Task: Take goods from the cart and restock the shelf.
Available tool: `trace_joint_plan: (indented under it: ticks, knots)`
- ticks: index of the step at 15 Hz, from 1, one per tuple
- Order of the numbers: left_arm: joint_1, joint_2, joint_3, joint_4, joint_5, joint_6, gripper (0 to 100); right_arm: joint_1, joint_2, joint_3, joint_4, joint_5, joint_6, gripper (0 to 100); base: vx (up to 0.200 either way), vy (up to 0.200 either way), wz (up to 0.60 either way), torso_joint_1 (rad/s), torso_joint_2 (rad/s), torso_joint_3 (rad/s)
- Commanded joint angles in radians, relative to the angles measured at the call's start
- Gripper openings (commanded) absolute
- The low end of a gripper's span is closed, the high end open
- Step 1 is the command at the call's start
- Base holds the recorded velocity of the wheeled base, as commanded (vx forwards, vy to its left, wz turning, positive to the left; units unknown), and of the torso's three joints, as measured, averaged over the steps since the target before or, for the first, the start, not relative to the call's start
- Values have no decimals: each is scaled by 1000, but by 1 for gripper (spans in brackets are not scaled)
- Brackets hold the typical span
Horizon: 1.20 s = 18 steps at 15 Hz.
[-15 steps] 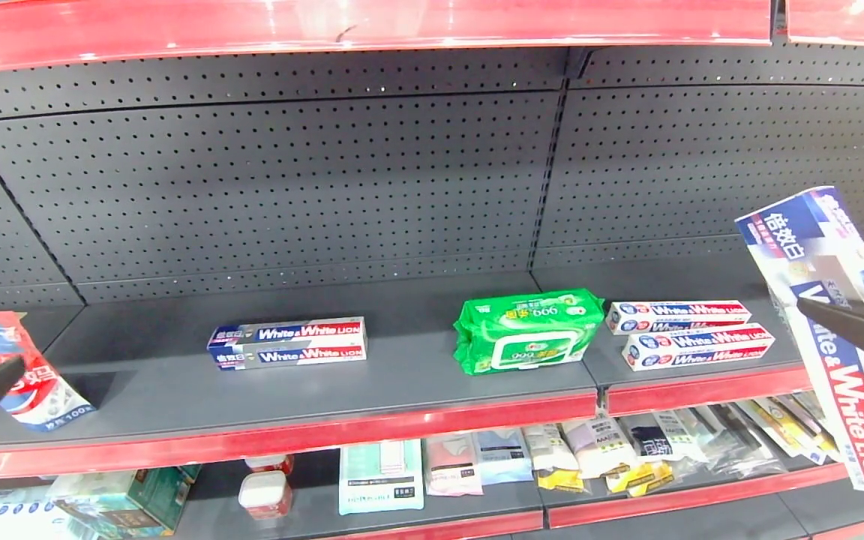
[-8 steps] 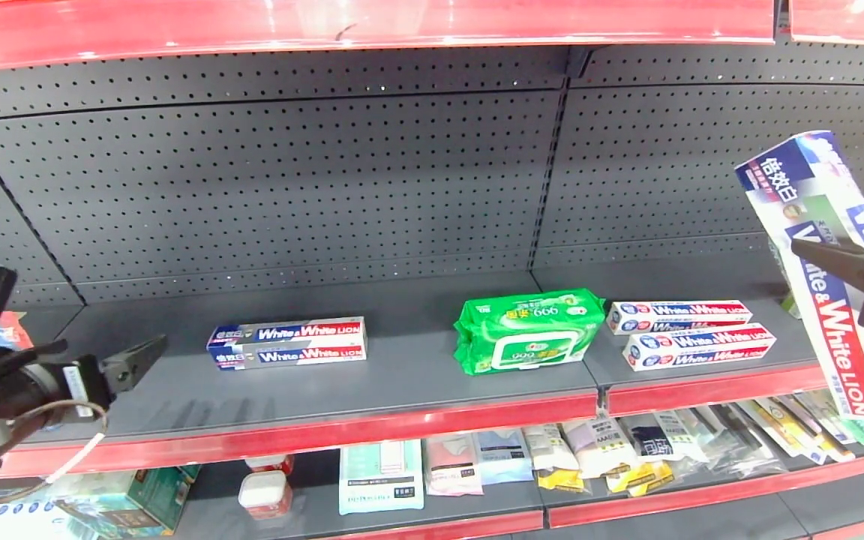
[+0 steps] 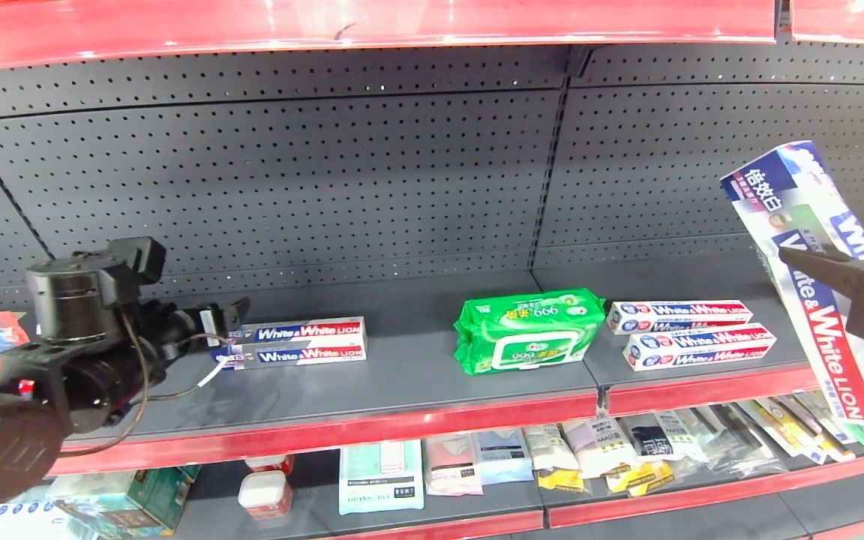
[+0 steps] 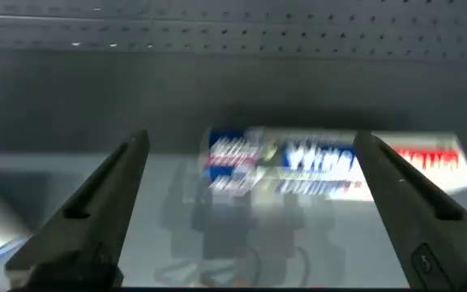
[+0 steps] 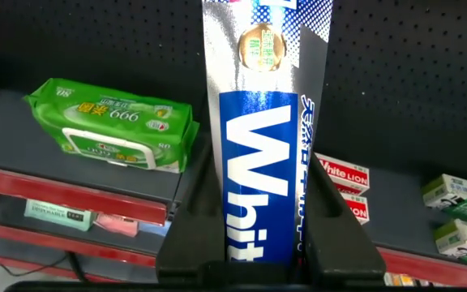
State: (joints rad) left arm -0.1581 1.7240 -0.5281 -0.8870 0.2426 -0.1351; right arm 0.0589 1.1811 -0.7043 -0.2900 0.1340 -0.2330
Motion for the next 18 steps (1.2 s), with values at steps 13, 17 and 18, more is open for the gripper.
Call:
trace_joint_plan:
  ticks: [13,17,18]
  knots:
    - [-64,299,-340,181,50,-58,100,2,-61,88,0,1,0,0,0,0,0,0,0,0]
    - [-66,361,-443,249,69,-80,100,1,-64,88,0,1,0,0,0,0,0,0,0,0]
    - [-67,368,-455,264,69,-80,100,2,-63,88,0,1,0,0,0,0,0,0,0,0]
